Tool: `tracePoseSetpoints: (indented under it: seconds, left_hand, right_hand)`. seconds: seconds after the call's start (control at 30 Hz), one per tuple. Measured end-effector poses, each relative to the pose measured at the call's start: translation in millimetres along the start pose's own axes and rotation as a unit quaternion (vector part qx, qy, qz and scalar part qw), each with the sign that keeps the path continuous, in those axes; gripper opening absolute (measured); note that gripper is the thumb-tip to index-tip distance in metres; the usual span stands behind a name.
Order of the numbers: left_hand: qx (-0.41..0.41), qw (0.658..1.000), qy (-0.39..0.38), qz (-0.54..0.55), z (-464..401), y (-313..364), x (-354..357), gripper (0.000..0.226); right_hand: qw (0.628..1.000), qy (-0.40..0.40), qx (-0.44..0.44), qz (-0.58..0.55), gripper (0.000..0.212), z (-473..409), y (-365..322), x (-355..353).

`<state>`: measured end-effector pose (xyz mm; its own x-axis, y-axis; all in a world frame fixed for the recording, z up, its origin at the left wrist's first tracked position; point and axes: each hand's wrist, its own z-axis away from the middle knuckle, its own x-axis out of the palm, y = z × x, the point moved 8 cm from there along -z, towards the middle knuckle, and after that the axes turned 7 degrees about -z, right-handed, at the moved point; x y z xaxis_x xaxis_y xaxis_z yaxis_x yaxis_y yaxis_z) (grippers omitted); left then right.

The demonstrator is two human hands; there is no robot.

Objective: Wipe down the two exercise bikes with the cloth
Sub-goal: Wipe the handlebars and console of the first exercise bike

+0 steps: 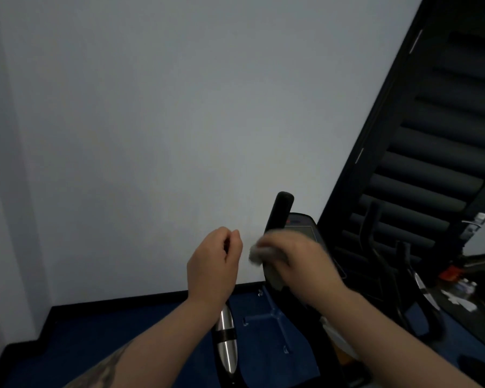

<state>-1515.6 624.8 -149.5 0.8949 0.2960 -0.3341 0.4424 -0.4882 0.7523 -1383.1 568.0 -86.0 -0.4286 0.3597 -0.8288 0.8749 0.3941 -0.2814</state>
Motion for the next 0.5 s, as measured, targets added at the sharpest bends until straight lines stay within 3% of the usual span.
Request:
tracePoseSetpoints:
  seconds: [0.1, 0.17, 0.3, 0.4, 0.43, 0.5]
  left_hand:
    - [0.002, 1.000, 0.004, 0.008, -1, 0, -1, 0.041]
    - [0.000, 1.000, 0.002, 0.011, 0, 0, 0, 0.043]
    - [0.001, 1.000, 0.000, 0.011, 1, 0, 0, 0.044]
    - [0.003, 1.000, 0.001, 0.007, 0, 1, -1, 0.044]
    - [0.003, 1.000, 0.002, 0.002, 0, 2, -1, 0.044]
    - [-0.001, 1.000, 0.000, -0.002, 0, 2, -1, 0.044]
  right_hand:
    - [0.976, 0.215, -0.040, -0.011, 0.023, -11, 1, -54]
    - [0.959, 0.274, 0.006, -0.075, 0.025, -14, 11, -54]
    - [0.931, 0.245, 0.171, -0.210, 0.017, 18, 38, 13]
    - [0.937, 0.180, 0.214, -0.207, 0.018, 26, 55, 19]
    - [0.936, 0.188, 0.213, -0.206, 0.020, 21, 57, 8]
    - [0.909, 0.282, 0.189, -0.241, 0.021, 11, 56, -28]
